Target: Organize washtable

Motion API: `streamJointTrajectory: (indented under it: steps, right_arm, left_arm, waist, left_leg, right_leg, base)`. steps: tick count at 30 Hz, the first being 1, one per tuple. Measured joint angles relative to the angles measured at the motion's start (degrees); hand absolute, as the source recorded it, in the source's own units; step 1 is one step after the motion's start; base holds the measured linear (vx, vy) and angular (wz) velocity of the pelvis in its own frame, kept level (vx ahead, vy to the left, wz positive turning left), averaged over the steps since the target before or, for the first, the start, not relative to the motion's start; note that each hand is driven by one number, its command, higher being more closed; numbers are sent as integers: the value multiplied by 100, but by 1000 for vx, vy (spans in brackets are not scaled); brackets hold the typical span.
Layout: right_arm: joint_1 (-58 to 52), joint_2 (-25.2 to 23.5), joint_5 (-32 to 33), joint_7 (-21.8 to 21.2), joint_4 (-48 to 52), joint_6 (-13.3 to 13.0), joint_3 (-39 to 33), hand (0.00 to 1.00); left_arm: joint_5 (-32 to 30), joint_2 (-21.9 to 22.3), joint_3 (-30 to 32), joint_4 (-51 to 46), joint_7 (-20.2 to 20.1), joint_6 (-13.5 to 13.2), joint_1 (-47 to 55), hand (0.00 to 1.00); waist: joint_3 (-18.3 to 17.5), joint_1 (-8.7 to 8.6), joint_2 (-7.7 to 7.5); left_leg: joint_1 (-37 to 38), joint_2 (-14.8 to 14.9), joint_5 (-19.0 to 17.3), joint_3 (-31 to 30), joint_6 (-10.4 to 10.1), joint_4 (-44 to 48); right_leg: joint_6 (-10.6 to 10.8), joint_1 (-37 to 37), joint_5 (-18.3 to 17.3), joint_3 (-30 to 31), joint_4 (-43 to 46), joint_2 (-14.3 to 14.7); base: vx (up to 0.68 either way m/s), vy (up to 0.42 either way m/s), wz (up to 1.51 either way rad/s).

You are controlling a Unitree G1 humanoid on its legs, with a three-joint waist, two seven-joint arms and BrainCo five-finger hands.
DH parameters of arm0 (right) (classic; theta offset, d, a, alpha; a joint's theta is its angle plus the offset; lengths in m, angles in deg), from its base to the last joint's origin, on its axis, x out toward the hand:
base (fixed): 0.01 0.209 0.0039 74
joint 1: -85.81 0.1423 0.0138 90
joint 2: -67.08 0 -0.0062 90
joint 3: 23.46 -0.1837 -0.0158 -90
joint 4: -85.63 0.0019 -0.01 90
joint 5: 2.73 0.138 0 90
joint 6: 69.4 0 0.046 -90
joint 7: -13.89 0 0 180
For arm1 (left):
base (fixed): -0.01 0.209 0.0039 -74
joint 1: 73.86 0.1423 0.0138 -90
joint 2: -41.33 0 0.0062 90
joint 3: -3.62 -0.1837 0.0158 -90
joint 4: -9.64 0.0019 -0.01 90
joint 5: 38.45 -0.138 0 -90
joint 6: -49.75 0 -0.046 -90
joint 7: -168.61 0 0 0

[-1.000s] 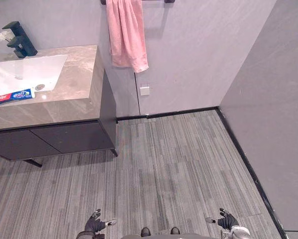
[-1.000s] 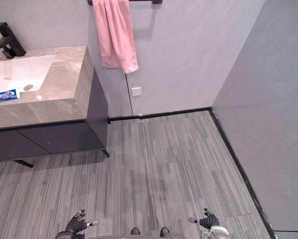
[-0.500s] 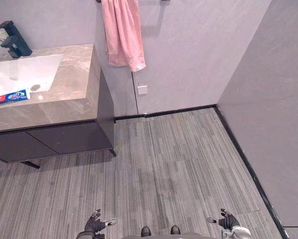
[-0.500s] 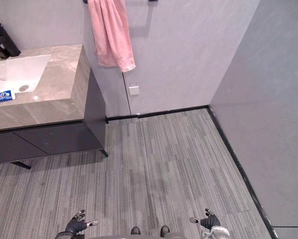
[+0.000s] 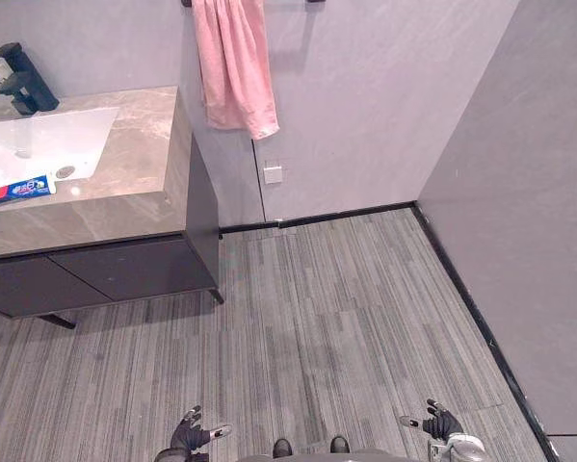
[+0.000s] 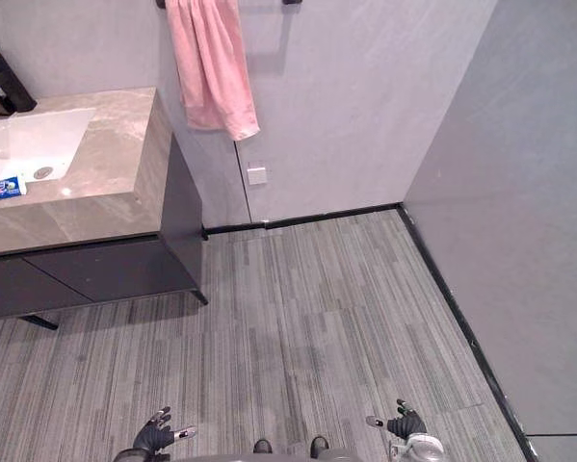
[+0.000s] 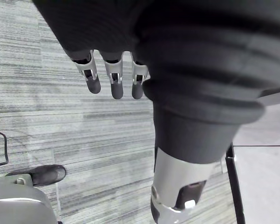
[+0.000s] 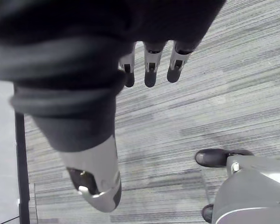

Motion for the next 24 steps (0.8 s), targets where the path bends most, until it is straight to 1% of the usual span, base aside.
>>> streamJointTrajectory:
  steps: [3,6,9,10,11,12,13,14,15,16,17,18,19,20,21,22,23,24]
  right_arm:
    - [1,-9,0,0,0,10,1,0]
    - [29,-31,0,0,1,12,2,0]
    - [72,-35,0,5,9,12,-1,0]
    - [82,-34,-2,6,9,18,-2,0]
    - [101,-33,-2,7,9,19,-6,0]
    - [129,-30,-3,7,9,22,-9,0]
    - [139,-28,-5,6,9,24,-11,0]
    - [160,-24,-5,5,10,25,-11,0]
    - [163,-23,-6,4,11,27,-11,0]
    - [173,-30,-15,2,12,30,-5,0]
    - [169,-45,-24,0,11,33,0,0]
    - [174,-67,-50,-5,11,38,2,0]
    - [184,-35,-59,-7,11,46,6,0]
    - [209,-2,-62,-7,13,45,13,0]
    - [241,23,-62,-7,12,45,21,0]
    - [351,107,-65,-7,13,44,55,0]
    - [392,146,-65,-7,14,44,55,0]
    - [396,205,-67,-8,21,43,55,0]
  left_arm:
    - [1,-1,0,-1,2,0,-15,0]
    - [2,-3,0,-4,4,-1,-24,0]
    - [3,-3,-5,-16,5,-2,-47,0]
    - [4,-2,-6,-18,6,-2,-52,0]
    - [4,-3,-9,-22,5,-2,-54,0]
    - [5,-6,-18,-27,5,-2,-62,0]
    - [8,-11,-33,-66,5,-2,-65,0]
    - [9,-14,-59,-79,5,-2,-69,0]
    - [18,-16,-91,-133,4,-2,-78,0]
    - [63,-72,-213,-155,1,-2,-106,0]
    - [64,-123,-261,-171,0,-2,-135,0]
    - [64,-225,-298,-183,0,-2,-190,0]
    - [65,-350,-294,-216,4,-1,-267,0]
    - [65,-404,-291,-288,6,-4,-302,0]
    - [65,-432,-289,-333,5,-4,-310,0]
    - [66,-455,-289,-388,5,-6,-348,0]
    - [67,-452,-289,-388,5,-6,-381,0]
    - [67,-435,-298,-389,3,-6,-420,0]
  waist:
    - [1,2,-3]
    - [30,15,-48]
    - [48,21,-69]
    - [58,38,-59]
    - [78,46,-50]
    - [125,54,-32]
    - [186,62,-19]
    - [201,69,0]
    - [259,99,40]
    - [295,124,74]
    - [324,123,59]
    - [409,118,4]
    - [484,109,-12]
    - [504,103,20]
    - [508,87,12]
    - [596,-7,49]
    - [633,-38,97]
    - [634,-45,95]
  left_leg:
    - [-8,0,-3,64,3,-38]
    - [-32,-1,-69,157,16,5]
    - [-265,0,-303,218,75,346]
    - [-355,12,-419,251,80,518]
    - [-396,18,-500,269,103,631]
    - [-458,20,-670,291,122,857]
    - [-494,19,-865,319,134,1095]
    - [-518,18,-958,322,159,1209]
    - [-508,15,-1074,335,224,1374]
    - [-443,8,-1161,322,268,1453]
    - [-338,-17,-1179,297,292,1461]
    - [-182,-79,-1193,236,319,1458]
    - [-26,-100,-1250,134,348,1445]
    - [21,-90,-1266,80,324,1422]
    - [51,-82,-1273,25,312,1401]
    - [185,6,-1296,-87,271,1332]
    - [230,68,-1319,-136,230,1326]
    - [288,157,-1360,-154,157,1315]
  right_leg:
    - [3,-57,1,51,1,4]
    - [7,-86,2,159,2,7]
    - [39,-195,-20,210,40,-13]
    - [117,-278,-87,232,163,-19]
    - [113,-328,-153,237,277,-20]
    - [150,-451,-364,255,628,-34]
    - [225,-626,-631,234,1168,-62]
    - [303,-742,-751,200,1482,-81]
    - [441,-1019,-927,94,2255,-120]
    - [481,-1333,-959,-27,3095,-168]
    - [493,-1487,-972,-110,3505,-226]
    - [490,-1682,-1071,-248,4047,-336]
    - [440,-1896,-1302,-514,4429,-473]
    - [442,-2027,-1397,-644,4380,-508]
    - [442,-2103,-1406,-717,4256,-520]
    - [406,-2178,-1381,-828,3743,-469]
    - [387,-2196,-1355,-814,3458,-405]
    - [322,-2271,-1238,-794,3074,-319]
  base:
    - [14,-12,-13]
    - [47,-1,-18]
    - [45,6,-12]
    - [72,22,-12]
    - [83,35,-13]
    - [85,41,-9]
    - [75,41,-6]
    - [61,60,-4]
    - [35,60,0]
    - [86,86,4]
    - [124,61,16]
    - [247,53,34]
    - [228,25,37]
    - [213,15,35]
    - [238,-9,38]
    - [253,-26,40]
    - [323,-50,39]
    - [306,-61,22]
